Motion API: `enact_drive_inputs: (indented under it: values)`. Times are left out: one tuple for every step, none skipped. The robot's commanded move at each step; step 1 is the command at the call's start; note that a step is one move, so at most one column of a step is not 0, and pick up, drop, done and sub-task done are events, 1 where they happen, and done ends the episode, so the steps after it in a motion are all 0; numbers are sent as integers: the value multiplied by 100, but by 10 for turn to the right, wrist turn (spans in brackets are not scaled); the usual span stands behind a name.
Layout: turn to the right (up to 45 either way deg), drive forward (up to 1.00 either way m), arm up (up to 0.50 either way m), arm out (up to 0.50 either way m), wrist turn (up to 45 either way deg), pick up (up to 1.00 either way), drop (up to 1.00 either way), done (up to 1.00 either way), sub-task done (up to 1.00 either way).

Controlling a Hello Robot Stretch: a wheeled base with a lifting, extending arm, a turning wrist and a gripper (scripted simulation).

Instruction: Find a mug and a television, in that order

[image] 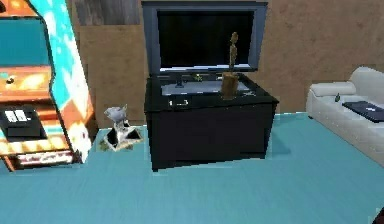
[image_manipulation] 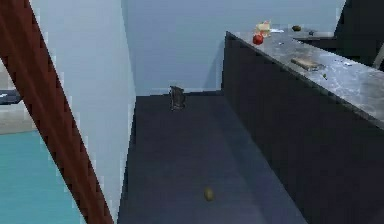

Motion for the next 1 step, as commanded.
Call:
enact_drive_inputs:
  values:
    - [0,75,0,0,0,0,0,0,0]
